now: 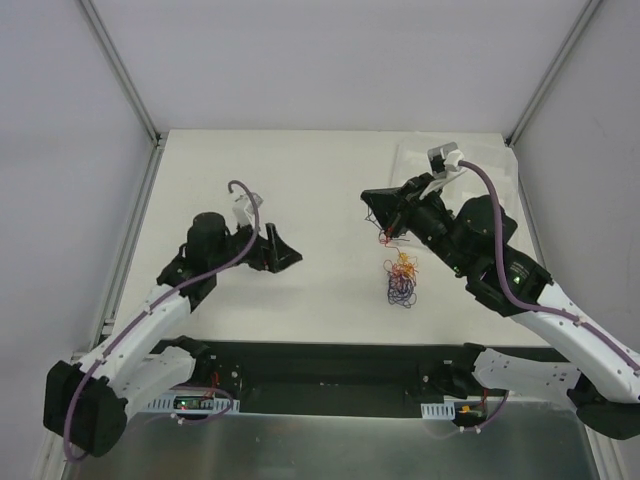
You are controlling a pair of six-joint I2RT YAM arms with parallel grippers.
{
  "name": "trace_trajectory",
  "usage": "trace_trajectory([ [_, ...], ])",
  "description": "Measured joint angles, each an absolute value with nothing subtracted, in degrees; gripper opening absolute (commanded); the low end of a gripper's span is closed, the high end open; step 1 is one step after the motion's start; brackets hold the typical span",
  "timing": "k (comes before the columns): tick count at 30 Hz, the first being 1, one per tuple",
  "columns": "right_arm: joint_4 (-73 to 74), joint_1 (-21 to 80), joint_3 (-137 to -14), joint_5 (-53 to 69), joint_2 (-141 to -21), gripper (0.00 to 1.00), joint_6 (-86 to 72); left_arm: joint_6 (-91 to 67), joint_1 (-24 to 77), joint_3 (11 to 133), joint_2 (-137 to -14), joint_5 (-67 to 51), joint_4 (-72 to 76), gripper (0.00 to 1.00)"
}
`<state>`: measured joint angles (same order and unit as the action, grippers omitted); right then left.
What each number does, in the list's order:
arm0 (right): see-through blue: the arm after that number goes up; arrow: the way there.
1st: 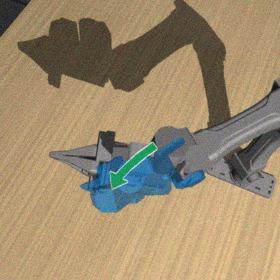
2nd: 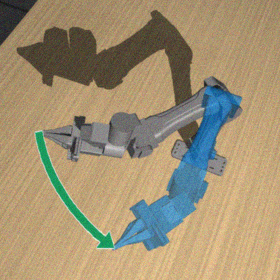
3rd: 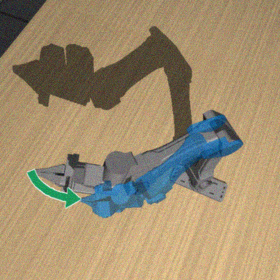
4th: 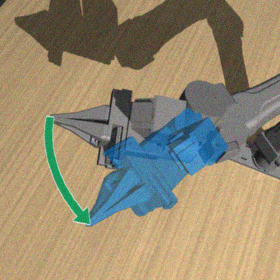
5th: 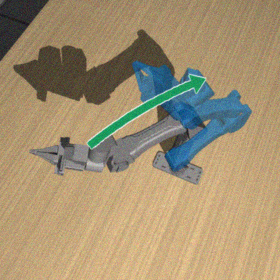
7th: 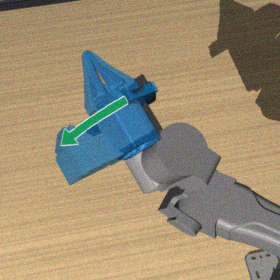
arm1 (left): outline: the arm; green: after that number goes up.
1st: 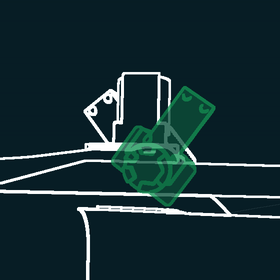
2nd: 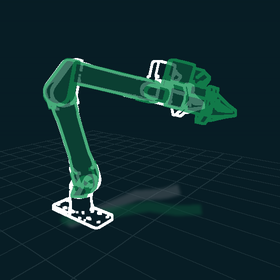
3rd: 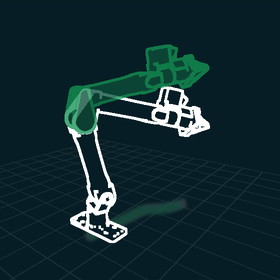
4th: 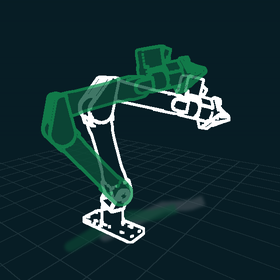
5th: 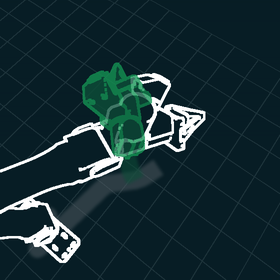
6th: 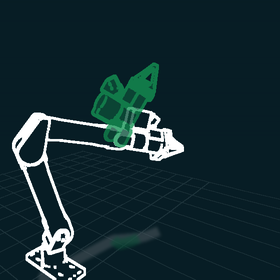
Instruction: Untangle the cables
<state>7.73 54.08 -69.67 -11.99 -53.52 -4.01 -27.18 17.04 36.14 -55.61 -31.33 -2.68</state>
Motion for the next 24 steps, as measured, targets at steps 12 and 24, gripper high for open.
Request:
trace_trajectory([
  [12, 7.5, 54.1, -70.1, -10.5, -53.6, 0.0, -5.8, -22.9, 44.7, 25.1, -64.4, -21.9, 38.5, 0.84],
  [24, 7.0, 54.1, -70.1, -10.3, -50.4, 0.0, -9.5, -27.3, 49.6, 43.4, -97.9, -19.0, 68.3, 0.33],
])
